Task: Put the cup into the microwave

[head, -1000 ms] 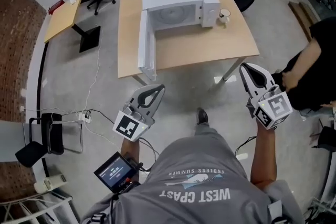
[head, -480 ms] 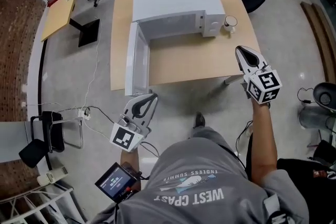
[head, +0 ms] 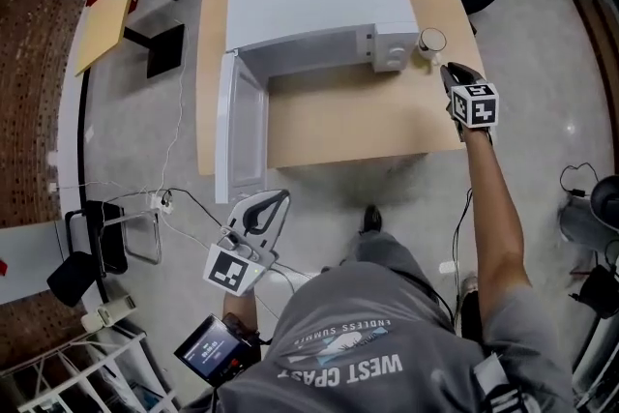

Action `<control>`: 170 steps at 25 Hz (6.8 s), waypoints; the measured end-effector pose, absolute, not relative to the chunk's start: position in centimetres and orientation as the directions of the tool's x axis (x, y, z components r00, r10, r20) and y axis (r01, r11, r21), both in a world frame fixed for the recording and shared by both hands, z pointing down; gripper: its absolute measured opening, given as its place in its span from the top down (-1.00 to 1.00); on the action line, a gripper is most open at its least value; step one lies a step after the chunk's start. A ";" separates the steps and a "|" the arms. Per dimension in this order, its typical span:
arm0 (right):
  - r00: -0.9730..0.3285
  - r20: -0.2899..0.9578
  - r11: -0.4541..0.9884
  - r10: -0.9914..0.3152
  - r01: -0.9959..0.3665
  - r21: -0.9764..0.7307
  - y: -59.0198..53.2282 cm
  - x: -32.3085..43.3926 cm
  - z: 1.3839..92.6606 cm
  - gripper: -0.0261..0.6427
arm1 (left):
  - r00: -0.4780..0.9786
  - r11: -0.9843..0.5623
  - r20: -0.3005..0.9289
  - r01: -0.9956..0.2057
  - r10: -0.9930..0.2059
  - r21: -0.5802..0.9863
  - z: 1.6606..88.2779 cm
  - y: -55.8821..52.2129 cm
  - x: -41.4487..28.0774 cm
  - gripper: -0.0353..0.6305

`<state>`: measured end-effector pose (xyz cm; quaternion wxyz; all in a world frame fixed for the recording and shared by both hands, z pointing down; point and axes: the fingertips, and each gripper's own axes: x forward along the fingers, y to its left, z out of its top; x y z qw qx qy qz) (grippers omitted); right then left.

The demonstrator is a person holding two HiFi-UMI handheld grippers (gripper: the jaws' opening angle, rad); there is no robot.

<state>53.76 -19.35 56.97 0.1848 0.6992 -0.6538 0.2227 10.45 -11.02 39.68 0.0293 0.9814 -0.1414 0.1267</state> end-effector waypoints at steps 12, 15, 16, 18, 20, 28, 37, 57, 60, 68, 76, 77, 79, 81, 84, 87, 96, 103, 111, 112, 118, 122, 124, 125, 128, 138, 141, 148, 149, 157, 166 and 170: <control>0.063 0.729 -0.094 -0.681 -0.996 -0.002 -24.9 59.8 70.9 0.54 | 0.879 -0.937 0.379 -0.342 -0.290 0.076 43.5 -11.2 11.7 0.83; 0.094 0.705 -0.101 -0.703 -0.994 0.032 -25.6 60.3 71.1 0.69 | 0.872 -0.933 0.392 -0.351 -0.293 0.081 44.0 -10.8 11.6 0.83; 0.101 0.691 -0.112 -0.716 -0.993 0.028 -25.6 60.3 70.9 0.70 | 0.869 -0.931 0.397 -0.354 -0.295 0.084 44.2 -10.7 11.5 0.83; 0.106 0.661 -0.134 -0.742 -0.991 0.008 -25.4 60.0 70.2 0.72 | 0.865 -0.928 0.405 -0.361 -0.297 0.091 44.4 -10.3 11.3 0.83; 0.104 0.637 -0.139 -0.764 -0.990 -0.005 -25.0 59.5 69.6 0.72 | 0.866 -0.928 0.402 -0.361 -0.297 0.091 44.5 -10.0 11.2 0.83; 0.060 0.529 -0.109 -0.846 -0.992 -0.062 -22.3 56.5 64.1 0.72 | 0.880 -0.940 0.379 -0.334 -0.285 0.067 43.5 -8.5 11.6 0.83; 0.020 0.410 -0.060 -0.912 -0.995 -0.085 -15.6 53.7 53.1 0.72 | 0.887 -0.953 0.387 -0.298 -0.252 0.064 41.6 -7.3 12.7 0.83; -0.052 0.265 0.023 -0.963 -0.993 -0.114 -2.7 31.8 33.8 0.72 | 0.978 -0.973 0.055 -0.192 -0.200 -0.125 32.3 -7.0 2.6 0.83; -0.076 0.242 0.050 -0.967 -0.993 -0.111 -1.4 29.2 32.5 0.72 | 0.980 -0.973 0.039 -0.190 -0.196 -0.133 32.2 -6.7 1.4 0.83; -0.128 0.182 0.110 -0.975 -0.988 -0.109 1.9 22.7 29.3 0.72 | 0.984 -0.980 -0.033 -0.176 -0.173 -0.093 31.9 -4.7 -1.5 0.83; -0.138 0.160 0.129 -0.977 -0.990 -0.064 4.8 19.2 27.2 0.72 | 0.990 -0.986 -0.031 -0.137 -0.135 -0.095 33.4 -3.8 -2.2 0.83; -0.143 0.159 0.135 -0.977 -0.989 -0.063 5.2 18.8 26.7 0.72 | 0.990 -0.987 -0.021 -0.140 -0.138 -0.081 33.5 -3.6 -2.5 0.83; -0.144 0.150 0.138 -0.978 -0.989 -0.051 5.7 17.9 25.7 0.72 | 0.991 -0.988 -0.014 -0.136 -0.136 -0.067 33.6 -3.3 -3.0 0.83; -0.140 0.143 0.135 -0.980 -0.990 -0.043 6.3 16.9 25.1 0.72 | 0.992 -0.990 -0.010 -0.126 -0.126 -0.066 33.6 -3.0 -3.5 0.83; -0.131 0.141 0.128 -0.981 -0.991 -0.033 7.7 15.6 23.8 0.72 | 0.994 -0.992 -0.003 -0.107 -0.107 -0.069 33.3 -2.0 -4.2 0.83; -0.120 0.143 0.119 -0.983 -0.993 -0.014 8.9 14.8 22.6 0.72 | 0.996 -0.993 -0.014 -0.084 -0.083 -0.089 32.8 -1.1 -4.3 0.83; -0.143 0.128 0.143 -0.981 -0.990 -0.010 8.7 12.5 22.2 0.72 | 0.997 -0.991 -0.017 -0.079 -0.078 -0.108 32.0 -1.4 -5.6 0.83; -0.179 0.128 0.179 -0.976 -0.984 -0.011 4.9 13.3 23.4 0.72 | 0.996 -0.992 -0.019 -0.088 -0.086 -0.090 32.2 -3.1 -4.6 0.83; -0.222 0.175 0.209 -0.959 -0.974 -0.090 -3.0 17.5 29.7 0.72 | 0.990 -0.988 0.011 -0.138 -0.139 -0.066 33.5 -6.9 -2.8 0.83; -0.226 0.185 0.211 -0.956 -0.973 -0.096 -4.2 18.2 30.6 0.72 | 0.989 -0.987 0.019 -0.145 -0.146 -0.062 33.8 -7.3 -2.5 0.83; -0.255 0.247 0.225 -0.935 -0.964 -0.143 -11.2 21.8 35.8 0.72 | 0.979 -0.980 0.060 -0.194 -0.196 -0.030 35.4 -10.0 -1.1 0.83; -0.277 0.280 0.239 -0.919 -0.957 -0.161 -15.6 23.7 39.2 0.72 | 0.969 -0.973 0.086 -0.232 -0.232 -0.001 36.8 -11.5 -0.6 0.83; -0.284 0.300 0.244 -0.911 -0.956 -0.163 -17.5 24.4 40.8 0.72 | 0.964 -0.968 0.094 -0.249 -0.247 0.015 37.2 -11.9 -0.5 0.83; -0.287 0.309 0.247 -0.907 -0.955 -0.163 -18.4 24.8 41.5 0.72 | 0.962 -0.967 0.100 -0.256 -0.253 0.020 37.4 -12.1 -0.5 0.83; -0.296 0.335 0.253 -0.895 -0.953 -0.168 -21.2 25.7 43.8 0.72 | 0.956 -0.961 0.121 -0.274 -0.268 0.031 38.0 -12.9 -0.4 0.83; -0.347 0.402 0.285 -0.847 -0.936 -0.207 -27.8 26.5 50.8 0.72 | 0.931 -0.940 0.180 -0.335 -0.319 0.064 39.3 -14.3 -1.0 0.83; -0.353 0.420 0.286 -0.836 -0.934 -0.215 -29.1 26.9 52.5 0.72 | 0.924 -0.937 0.203 -0.344 -0.325 0.065 39.8 -14.3 -1.1 0.83; -0.365 0.454 0.289 -0.812 -0.929 -0.230 -32.2 27.3 55.8 0.72 | 0.909 -0.929 0.246 -0.363 -0.337 0.068 40.6 -14.5 -1.2 0.83; -0.366 0.456 0.291 -0.811 -0.929 -0.228 -32.7 27.5 56.3 0.72 | 0.907 -0.929 0.252 -0.364 -0.338 0.065 40.8 -14.5 -1.0 0.83; -0.361 0.473 0.299 -0.804 -0.932 -0.204 -37.1 27.8 59.2 0.72 | 0.902 -0.930 0.257 -0.366 -0.345 0.034 40.8 -15.3 -0.9 0.83; -0.317 0.429 0.278 -0.845 -0.948 -0.154 -42.0 28.1 60.4 0.72 | 0.892 -0.922 0.286 -0.382 -0.350 0.061 40.9 -16.2 -0.8 0.83; -0.306 0.416 0.268 -0.856 -0.952 -0.149 -43.1 28.3 61.3 0.72 | 0.890 -0.922 0.296 -0.382 -0.347 0.069 41.2 -16.2 -0.7 0.83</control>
